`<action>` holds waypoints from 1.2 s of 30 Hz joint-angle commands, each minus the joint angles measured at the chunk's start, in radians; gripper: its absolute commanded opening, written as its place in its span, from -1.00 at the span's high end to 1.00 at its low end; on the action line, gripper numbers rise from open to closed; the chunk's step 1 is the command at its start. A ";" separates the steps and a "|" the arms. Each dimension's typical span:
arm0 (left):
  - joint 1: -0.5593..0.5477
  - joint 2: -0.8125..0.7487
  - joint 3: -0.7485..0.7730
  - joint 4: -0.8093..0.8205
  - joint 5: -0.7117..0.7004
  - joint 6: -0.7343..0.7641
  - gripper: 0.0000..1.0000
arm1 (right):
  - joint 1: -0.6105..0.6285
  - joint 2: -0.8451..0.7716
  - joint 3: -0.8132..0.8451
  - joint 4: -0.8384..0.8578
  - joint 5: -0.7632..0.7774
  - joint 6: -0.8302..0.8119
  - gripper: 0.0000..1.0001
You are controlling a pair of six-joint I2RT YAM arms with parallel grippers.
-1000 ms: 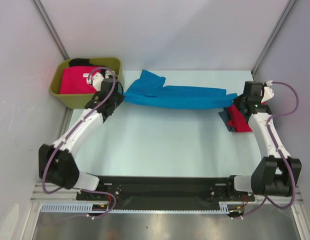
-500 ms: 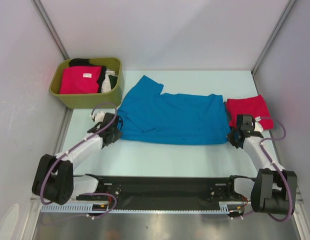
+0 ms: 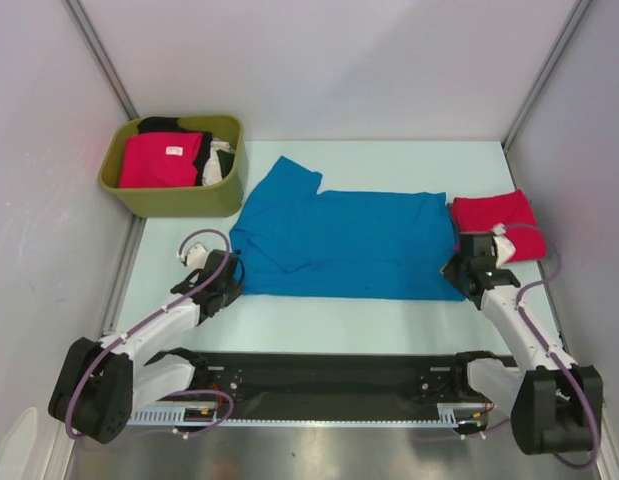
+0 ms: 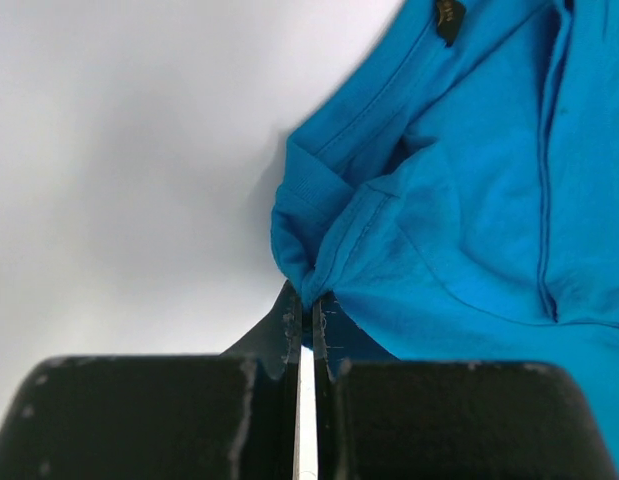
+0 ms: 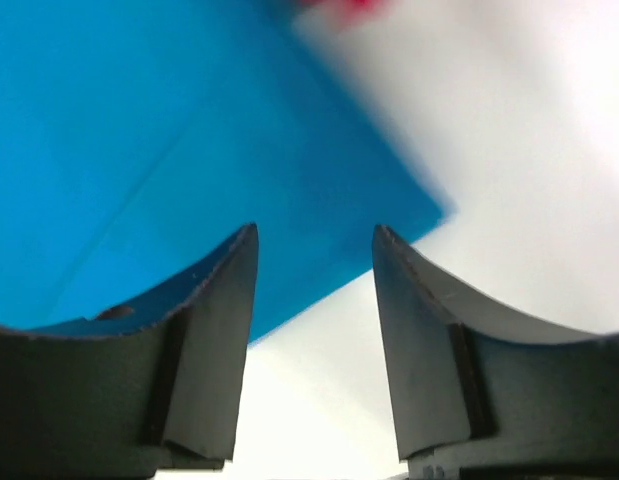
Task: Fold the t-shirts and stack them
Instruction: Fold the tshirt
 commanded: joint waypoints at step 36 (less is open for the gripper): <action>0.092 -0.170 -0.124 0.039 0.100 0.078 0.99 | 0.893 0.985 0.772 0.436 -0.403 -0.192 0.14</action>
